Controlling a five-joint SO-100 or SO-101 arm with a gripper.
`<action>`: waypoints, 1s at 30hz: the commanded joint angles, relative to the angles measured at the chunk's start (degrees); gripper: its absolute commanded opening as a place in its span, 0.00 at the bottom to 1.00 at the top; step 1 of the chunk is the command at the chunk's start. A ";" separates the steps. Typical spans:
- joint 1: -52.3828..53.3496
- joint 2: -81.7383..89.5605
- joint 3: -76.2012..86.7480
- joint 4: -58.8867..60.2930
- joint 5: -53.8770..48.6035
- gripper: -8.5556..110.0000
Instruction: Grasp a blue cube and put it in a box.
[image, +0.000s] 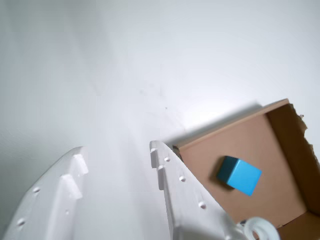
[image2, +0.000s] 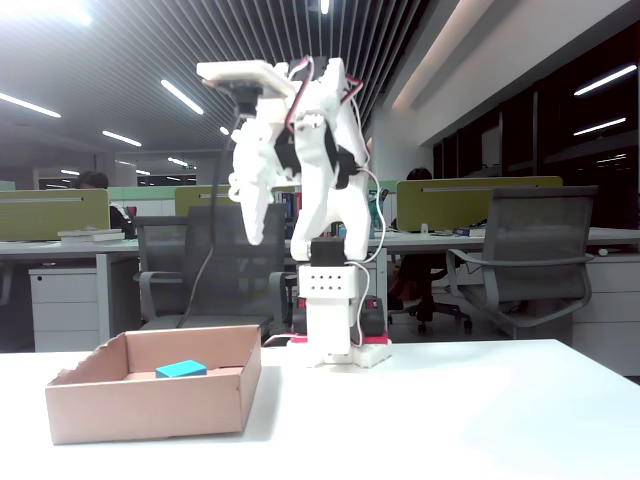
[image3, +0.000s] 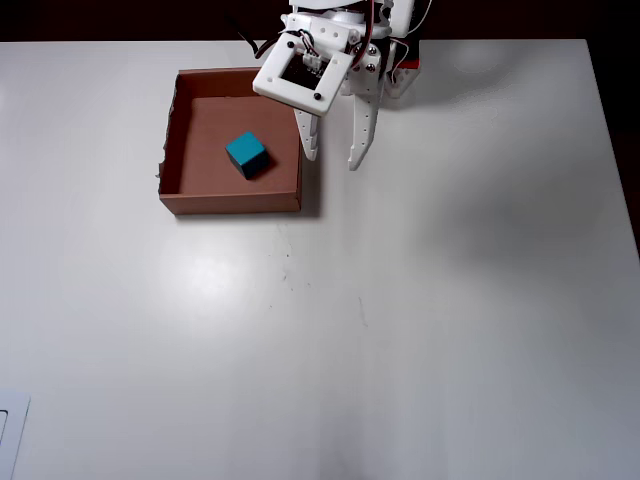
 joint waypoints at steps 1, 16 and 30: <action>-0.44 2.90 1.14 -0.53 -0.70 0.19; 23.03 13.80 13.45 1.23 -1.58 0.19; 25.75 38.58 30.32 6.68 -4.22 0.19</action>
